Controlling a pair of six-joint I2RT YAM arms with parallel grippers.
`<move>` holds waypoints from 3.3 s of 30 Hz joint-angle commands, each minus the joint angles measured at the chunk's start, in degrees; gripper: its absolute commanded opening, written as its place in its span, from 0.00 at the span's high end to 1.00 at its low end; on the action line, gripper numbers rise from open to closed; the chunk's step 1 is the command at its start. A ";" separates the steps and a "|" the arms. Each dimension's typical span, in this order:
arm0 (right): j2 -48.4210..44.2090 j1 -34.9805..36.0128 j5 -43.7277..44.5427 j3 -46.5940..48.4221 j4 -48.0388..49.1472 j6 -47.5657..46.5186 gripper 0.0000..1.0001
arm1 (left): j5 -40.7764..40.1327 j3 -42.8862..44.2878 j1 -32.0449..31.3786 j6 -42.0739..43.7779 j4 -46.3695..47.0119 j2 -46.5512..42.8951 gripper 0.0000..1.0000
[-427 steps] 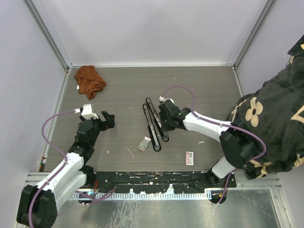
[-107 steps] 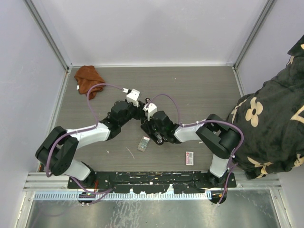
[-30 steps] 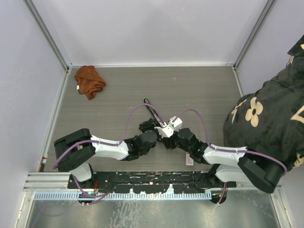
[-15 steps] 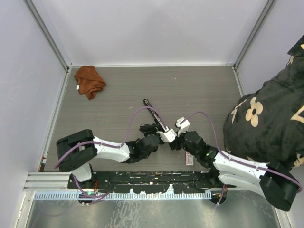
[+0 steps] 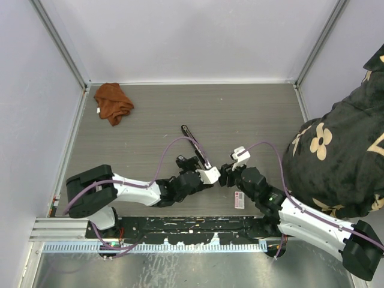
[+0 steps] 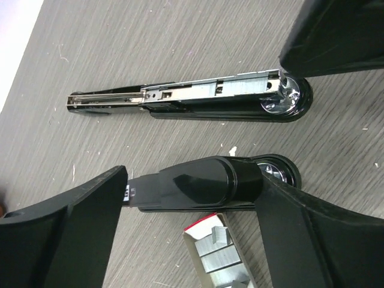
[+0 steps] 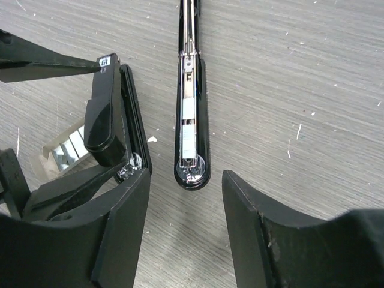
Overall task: Load the staples into the stapler
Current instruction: Close the stapler at the center of the board.
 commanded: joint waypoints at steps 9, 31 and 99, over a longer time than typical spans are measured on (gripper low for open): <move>0.51 0.09 3.19 13.23 -7.30 -2.20 0.35 | 9.83 -0.60 0.97 -9.71 -16.69 -15.39 0.02; 23.93 9.48 3.66 25.10 -11.17 6.47 0.43 | 48.28 2.50 39.70 -48.09 -42.39 -40.66 0.02; 40.14 9.29 -5.63 5.29 59.02 -5.11 0.99 | 64.17 -7.09 48.61 -74.63 -6.84 -20.76 0.02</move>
